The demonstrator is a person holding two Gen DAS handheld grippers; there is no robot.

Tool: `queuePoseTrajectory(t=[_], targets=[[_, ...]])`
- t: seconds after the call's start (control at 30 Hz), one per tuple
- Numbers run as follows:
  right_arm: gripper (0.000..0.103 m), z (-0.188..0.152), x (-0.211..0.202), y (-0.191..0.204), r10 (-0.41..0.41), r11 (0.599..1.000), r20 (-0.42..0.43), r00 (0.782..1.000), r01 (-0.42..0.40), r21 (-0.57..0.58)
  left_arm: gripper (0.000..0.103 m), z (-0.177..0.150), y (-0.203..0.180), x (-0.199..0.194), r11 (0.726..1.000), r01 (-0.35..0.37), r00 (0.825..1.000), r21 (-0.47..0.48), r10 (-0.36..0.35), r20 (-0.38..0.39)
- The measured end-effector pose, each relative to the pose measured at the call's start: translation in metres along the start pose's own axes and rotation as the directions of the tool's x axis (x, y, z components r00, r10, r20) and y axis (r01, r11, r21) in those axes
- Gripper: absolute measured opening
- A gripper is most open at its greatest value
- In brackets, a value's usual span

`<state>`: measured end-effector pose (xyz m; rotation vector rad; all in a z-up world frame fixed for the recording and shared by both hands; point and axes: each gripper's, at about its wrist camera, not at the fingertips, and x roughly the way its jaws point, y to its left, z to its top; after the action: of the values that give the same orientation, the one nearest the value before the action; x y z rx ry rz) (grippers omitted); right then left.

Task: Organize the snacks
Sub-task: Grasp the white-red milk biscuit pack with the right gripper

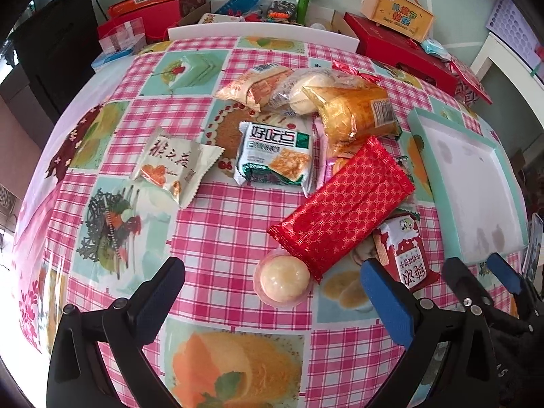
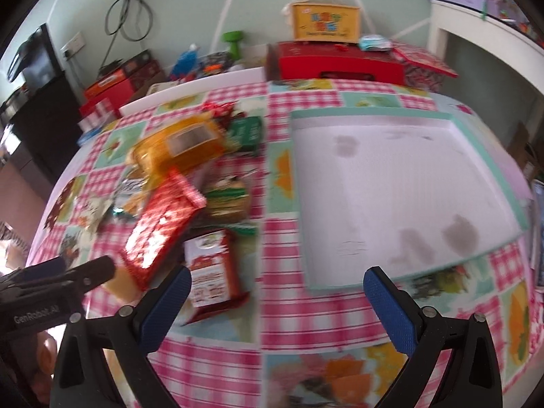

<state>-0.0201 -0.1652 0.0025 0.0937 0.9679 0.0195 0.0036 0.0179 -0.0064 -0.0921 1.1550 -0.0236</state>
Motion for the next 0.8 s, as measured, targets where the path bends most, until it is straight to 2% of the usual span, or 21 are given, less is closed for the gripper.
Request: queuePoseTrajectory(t=[0.03,0.4,0.63,0.8], targets=[[0.093,0.0,0.002,0.003,0.004,1.0,-0.004,1.0,-0.004,-0.013,0.097,0.0,-0.001,0.002,1.0,-0.004,1.0,0.002,0.004,-0.007],[0.071,-0.004,0.024,0.026,0.053,0.994,-0.089,0.995,-0.061,-0.091,0.078,-0.004,0.003,0.024,0.999,0.017,0.994,-0.027,-0.019,-0.103],[0.056,-0.004,0.039,0.035,0.053,0.988,-0.128,0.99,-0.07,-0.135,0.071,-0.006,0.002,0.041,1.0,-0.004,0.99,-0.023,0.0,-0.14],[0.052,-0.003,0.055,0.041,0.037,0.986,-0.159,0.987,-0.062,-0.154,0.069,-0.006,0.0,0.052,1.0,-0.011,0.989,-0.013,0.009,-0.147]])
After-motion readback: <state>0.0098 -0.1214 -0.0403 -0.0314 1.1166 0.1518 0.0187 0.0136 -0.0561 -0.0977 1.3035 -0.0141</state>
